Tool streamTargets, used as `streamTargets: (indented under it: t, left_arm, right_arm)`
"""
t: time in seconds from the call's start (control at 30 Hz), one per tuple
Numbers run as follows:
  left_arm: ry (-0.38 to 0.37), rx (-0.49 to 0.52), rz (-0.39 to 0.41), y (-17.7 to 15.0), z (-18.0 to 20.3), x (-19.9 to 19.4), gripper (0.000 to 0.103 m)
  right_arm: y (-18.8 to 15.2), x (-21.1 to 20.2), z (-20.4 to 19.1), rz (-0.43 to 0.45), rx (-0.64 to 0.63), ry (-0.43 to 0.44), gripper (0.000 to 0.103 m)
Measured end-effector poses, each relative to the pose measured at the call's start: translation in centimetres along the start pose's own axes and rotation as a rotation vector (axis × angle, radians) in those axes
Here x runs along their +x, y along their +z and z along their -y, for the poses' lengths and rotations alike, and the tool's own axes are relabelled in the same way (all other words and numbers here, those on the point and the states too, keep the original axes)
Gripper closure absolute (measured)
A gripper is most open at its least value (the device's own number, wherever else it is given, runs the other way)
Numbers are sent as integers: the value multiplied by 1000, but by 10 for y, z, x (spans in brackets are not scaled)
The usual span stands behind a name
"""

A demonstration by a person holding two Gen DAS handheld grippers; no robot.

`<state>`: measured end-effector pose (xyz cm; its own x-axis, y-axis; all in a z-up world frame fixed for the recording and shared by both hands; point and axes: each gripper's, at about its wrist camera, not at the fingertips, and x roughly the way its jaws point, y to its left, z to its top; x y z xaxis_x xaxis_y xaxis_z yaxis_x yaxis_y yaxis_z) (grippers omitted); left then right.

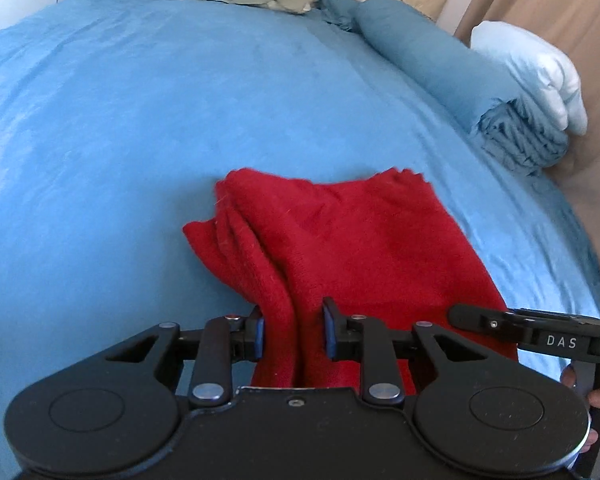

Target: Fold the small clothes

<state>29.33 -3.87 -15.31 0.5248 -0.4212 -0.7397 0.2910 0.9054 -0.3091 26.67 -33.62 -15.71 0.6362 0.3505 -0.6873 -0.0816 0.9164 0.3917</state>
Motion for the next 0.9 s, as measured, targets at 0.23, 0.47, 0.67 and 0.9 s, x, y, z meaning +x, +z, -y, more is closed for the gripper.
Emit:
streamTargets:
  t: [0.23, 0.47, 0.67, 0.9]
  left_arm:
    - [112, 53, 1, -5, 6, 4, 36]
    - [202, 97, 110, 11, 17, -58, 20]
    - [254, 155, 266, 18, 49, -160, 3]
    - [353, 149, 326, -8, 83, -266, 0]
  right_arm:
    - [0, 2, -2, 12, 11, -55, 24]
    - [9, -51, -8, 101, -20, -78, 5]
    - [23, -131, -45, 184, -80, -139, 0]
    - [12, -236, -109, 262, -142, -270, 0]
